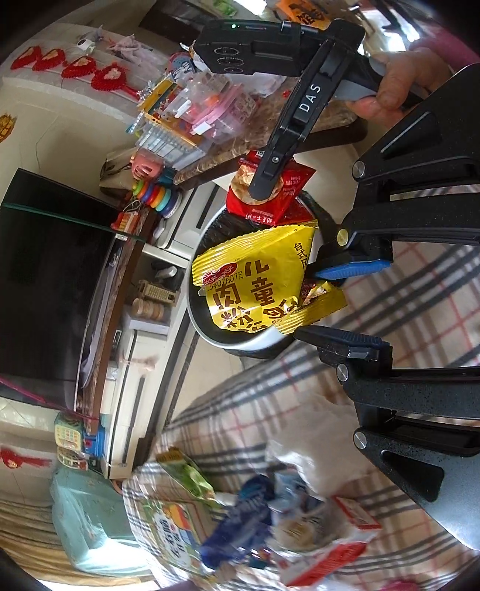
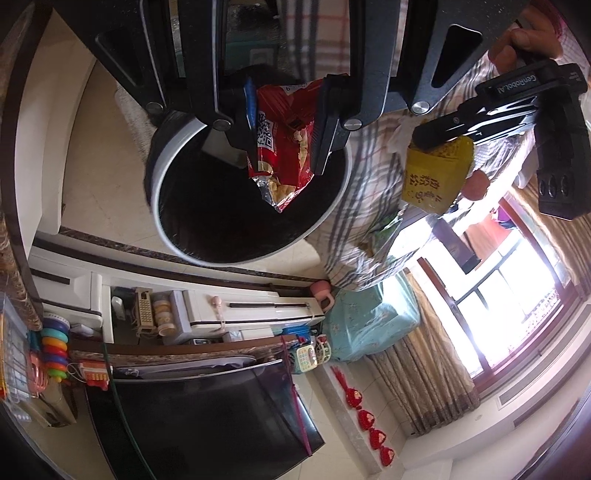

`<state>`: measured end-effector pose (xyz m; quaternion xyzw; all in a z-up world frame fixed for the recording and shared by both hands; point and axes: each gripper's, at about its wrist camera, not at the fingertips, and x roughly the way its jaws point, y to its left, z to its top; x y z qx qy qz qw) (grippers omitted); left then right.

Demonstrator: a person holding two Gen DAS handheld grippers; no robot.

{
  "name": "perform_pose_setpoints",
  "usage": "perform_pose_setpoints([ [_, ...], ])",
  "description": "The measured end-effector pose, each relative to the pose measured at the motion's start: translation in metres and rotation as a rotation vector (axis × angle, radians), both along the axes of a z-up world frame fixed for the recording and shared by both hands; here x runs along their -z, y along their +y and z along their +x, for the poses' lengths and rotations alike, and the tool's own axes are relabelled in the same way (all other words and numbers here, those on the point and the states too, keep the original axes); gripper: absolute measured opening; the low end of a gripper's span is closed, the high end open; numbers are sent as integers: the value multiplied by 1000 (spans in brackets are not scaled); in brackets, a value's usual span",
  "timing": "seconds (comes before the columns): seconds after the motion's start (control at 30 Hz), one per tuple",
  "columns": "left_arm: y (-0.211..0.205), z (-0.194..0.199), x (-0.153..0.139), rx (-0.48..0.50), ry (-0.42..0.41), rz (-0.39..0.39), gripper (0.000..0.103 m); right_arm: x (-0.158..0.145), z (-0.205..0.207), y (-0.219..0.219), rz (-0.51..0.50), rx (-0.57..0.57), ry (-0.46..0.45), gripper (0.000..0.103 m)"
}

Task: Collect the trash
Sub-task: 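Carry both snack bags over the bin and open both tools to drop them, then grasp the white foam net with the left tool while the right tool grasps the tissue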

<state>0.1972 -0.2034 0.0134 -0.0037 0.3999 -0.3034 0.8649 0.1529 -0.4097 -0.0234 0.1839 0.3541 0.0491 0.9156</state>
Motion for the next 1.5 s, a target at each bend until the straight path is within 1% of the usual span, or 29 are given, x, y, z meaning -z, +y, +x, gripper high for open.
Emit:
perform_pose_setpoints([
  [0.27, -23, 23, 3, 17, 20, 16, 23, 5, 18, -15, -17, 9, 22, 25],
  [0.43, -33, 34, 7, 22, 35, 24, 23, 12, 28, -21, -23, 3, 43, 27],
  [0.8, -53, 55, 18, 36, 54, 65, 25, 17, 36, -31, -42, 11, 61, 28],
  [0.87, -56, 58, 21, 32, 60, 75, 28, 16, 38, -32, -45, 12, 62, 28],
  [0.9, -57, 59, 22, 30, 65, 78, 31, 16, 39, -33, -47, 13, 64, 29],
  [0.93, -58, 60, 23, 28, 69, 79, 39, 16, 41, -34, -46, 15, 65, 33],
  [0.97, -56, 60, 23, 24, 70, 80, 44, 16, 41, -35, -44, 17, 63, 36],
  [1.0, -55, 60, 24, 17, 69, 81, 52, 15, 42, -35, -38, 18, 59, 44],
  [1.03, -53, 59, 23, 11, 65, 79, 54, 15, 41, -36, -37, 21, 56, 50],
  [1.1, -50, 58, 23, 4, 60, 81, 54, 13, 40, -37, -34, 26, 45, 56],
  [1.17, -46, 56, 21, -5, 57, 79, 54, 11, 40, -36, -36, 30, 41, 56],
  [1.27, -37, 51, 18, -20, 51, 63, 58, 8, 39, -34, -32, 29, 30, 63],
  [1.33, -30, 44, 16, -30, 45, 50, 63, 6, 35, -29, -29, 25, 20, 73],
  [1.37, -26, 39, 16, -37, 41, 44, 64, 5, 33, -26, -28, 23, 16, 76],
  [1.4, -23, 36, 15, -41, 40, 40, 66, 5, 30, -22, -30, 22, 10, 83],
  [1.43, -19, 31, 15, -46, 40, 35, 66, 4, 28, -19, -30, 21, 5, 88],
  [1.5, -14, 23, 15, -58, 39, 24, 67, 3, 24, -11, -28, 14, -2, 90],
])
